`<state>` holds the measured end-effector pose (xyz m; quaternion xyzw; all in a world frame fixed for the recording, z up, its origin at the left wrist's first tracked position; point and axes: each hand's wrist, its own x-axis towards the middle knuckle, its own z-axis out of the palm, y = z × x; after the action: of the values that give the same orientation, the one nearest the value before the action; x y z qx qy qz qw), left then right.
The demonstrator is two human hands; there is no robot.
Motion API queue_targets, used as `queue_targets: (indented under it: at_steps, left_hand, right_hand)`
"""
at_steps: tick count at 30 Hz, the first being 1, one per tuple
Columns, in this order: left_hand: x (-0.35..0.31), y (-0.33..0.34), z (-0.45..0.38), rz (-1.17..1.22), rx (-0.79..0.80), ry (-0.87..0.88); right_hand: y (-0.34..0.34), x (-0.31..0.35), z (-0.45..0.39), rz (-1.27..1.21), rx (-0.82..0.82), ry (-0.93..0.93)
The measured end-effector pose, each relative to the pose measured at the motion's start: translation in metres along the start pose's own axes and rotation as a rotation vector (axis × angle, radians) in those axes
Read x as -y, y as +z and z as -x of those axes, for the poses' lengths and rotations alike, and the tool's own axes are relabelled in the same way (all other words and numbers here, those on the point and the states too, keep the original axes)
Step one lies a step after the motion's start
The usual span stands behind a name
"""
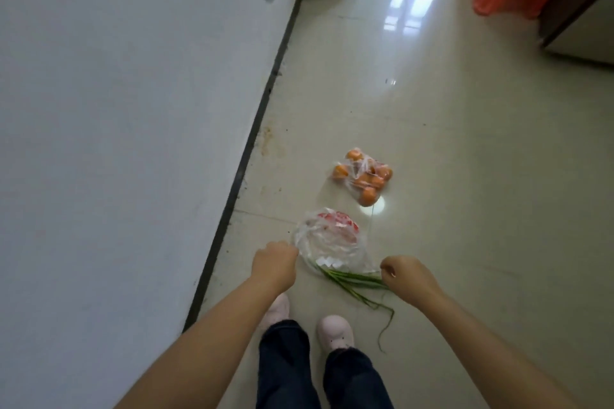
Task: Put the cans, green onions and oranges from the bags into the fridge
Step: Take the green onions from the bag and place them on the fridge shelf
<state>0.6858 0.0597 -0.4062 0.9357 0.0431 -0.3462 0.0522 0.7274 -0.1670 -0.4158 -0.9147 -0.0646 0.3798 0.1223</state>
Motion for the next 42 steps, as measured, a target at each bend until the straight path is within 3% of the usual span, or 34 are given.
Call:
queue_targets:
  at_steps: [7, 12, 20, 24, 27, 30, 34, 38, 42]
  left_hand:
    - [0.023, 0.096, -0.133, -0.081, 0.06, 0.174]
    - [0.028, 0.211, -0.248, 0.073, -0.046, 0.283]
    - [0.038, 0.358, -0.411, -0.147, -0.206, 0.459]
    - [0.037, 0.386, -0.446, -0.218, -0.243, 0.535]
    - [0.039, 0.395, -0.456, -0.237, -0.287, 0.571]
    - [0.042, 0.396, -0.467, -0.243, -0.29, 0.568]
    - [0.048, 0.384, -0.479, -0.034, -0.29, 0.448]
    - [0.054, 0.373, -0.488, -0.007, -0.313, 0.469]
    - [0.061, 0.368, -0.493, -0.07, -0.234, 0.546]
  right_hand:
    - [0.131, -0.025, -0.097, -0.111, 0.011, 0.135]
    - [0.25, -0.06, -0.2, -0.055, 0.075, 0.042]
    - [0.404, -0.116, -0.354, -0.072, -0.024, -0.075]
    - [0.433, -0.119, -0.388, -0.006, -0.032, -0.183]
    - [0.439, -0.114, -0.39, 0.192, 0.011, -0.228]
    - [0.448, -0.112, -0.398, 0.26, 0.009, -0.181]
    - [0.448, -0.112, -0.404, 0.337, -0.047, -0.163]
    - [0.429, -0.126, -0.418, 0.272, -0.119, -0.163]
    - [0.403, -0.134, -0.422, 0.204, -0.039, -0.176]
